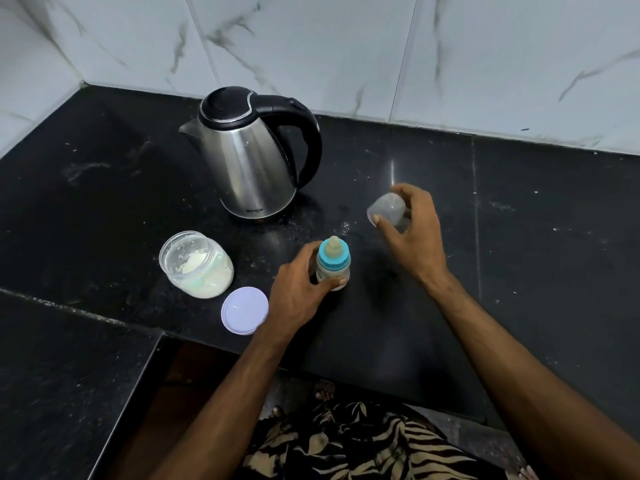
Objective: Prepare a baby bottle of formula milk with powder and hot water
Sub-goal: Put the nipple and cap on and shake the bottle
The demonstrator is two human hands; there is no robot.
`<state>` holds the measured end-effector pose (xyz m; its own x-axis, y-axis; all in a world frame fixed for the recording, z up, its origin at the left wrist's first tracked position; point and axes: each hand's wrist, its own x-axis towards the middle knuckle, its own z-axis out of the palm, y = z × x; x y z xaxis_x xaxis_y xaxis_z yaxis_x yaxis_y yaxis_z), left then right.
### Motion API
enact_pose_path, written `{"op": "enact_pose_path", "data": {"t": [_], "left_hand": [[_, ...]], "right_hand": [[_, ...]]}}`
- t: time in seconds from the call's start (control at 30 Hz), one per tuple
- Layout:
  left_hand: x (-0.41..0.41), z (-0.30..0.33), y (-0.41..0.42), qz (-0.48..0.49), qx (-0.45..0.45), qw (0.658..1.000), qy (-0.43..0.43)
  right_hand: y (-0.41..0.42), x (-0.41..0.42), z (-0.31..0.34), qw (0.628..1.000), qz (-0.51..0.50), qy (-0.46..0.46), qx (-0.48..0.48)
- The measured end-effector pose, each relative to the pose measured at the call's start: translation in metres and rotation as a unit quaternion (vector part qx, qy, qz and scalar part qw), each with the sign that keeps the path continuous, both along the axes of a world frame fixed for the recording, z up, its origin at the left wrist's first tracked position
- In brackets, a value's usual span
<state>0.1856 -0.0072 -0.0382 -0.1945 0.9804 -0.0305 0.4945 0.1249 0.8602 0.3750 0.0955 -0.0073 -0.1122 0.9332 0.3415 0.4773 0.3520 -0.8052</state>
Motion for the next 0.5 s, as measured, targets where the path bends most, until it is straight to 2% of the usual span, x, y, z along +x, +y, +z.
{"op": "enact_pose_path", "data": {"t": [0.13, 0.27, 0.5], "left_hand": [[0.0, -0.001, 0.001, -0.004, -0.015, 1.0, 0.004], [0.0, -0.002, 0.001, 0.003, -0.029, 1.0, 0.005], [0.003, 0.002, -0.002, 0.005, -0.028, 1.0, -0.001]], "right_hand": [[-0.02, -0.021, 0.044, 0.99, 0.113, 0.061, 0.065], [-0.035, -0.035, 0.047, 0.971, 0.214, 0.01, 0.11], [-0.044, -0.035, 0.009, 0.97, 0.226, -0.045, 0.084]]}}
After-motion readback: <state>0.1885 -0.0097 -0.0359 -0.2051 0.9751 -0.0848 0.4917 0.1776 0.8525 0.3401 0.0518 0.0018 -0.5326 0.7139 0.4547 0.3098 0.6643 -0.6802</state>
